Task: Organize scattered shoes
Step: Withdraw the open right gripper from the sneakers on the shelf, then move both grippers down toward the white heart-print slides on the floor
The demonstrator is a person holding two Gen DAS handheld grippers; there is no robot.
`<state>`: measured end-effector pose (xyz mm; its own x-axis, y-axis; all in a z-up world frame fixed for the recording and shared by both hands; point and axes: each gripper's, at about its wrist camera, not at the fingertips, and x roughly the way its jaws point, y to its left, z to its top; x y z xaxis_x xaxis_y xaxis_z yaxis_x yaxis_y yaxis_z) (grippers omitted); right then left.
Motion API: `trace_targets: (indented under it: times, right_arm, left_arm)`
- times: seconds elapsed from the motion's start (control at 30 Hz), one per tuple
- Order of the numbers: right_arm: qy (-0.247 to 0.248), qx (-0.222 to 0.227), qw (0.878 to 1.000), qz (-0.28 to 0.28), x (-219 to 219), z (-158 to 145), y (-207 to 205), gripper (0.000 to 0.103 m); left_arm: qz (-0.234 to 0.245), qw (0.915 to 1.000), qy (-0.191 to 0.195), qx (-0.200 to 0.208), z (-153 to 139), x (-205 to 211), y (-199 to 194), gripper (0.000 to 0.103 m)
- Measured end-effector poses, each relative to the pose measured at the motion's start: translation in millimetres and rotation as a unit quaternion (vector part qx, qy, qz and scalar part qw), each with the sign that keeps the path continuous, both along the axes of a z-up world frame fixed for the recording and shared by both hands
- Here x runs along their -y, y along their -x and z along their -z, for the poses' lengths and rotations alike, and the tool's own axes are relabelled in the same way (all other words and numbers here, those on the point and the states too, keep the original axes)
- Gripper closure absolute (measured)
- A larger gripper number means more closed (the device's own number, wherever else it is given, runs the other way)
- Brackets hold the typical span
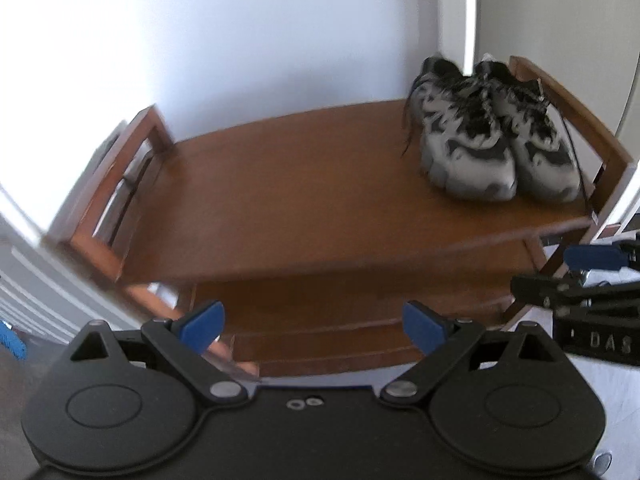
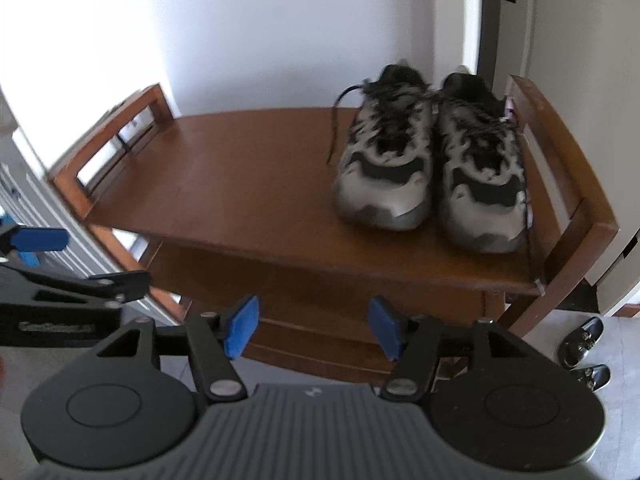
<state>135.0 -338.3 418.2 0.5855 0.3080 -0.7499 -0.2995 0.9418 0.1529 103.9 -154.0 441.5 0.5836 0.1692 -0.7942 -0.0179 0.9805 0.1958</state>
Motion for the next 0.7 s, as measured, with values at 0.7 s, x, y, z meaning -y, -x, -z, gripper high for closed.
trace_targets:
  times: [0.7]
  right_arm:
    - [-0.009, -0.051, 0.998, -0.039, -213.9, 13.1, 187.8, 0.032]
  left_arm:
    - [-0.086, 0.9939, -0.03, -0.062, 29.7, -228.9, 233.3, 0.006]
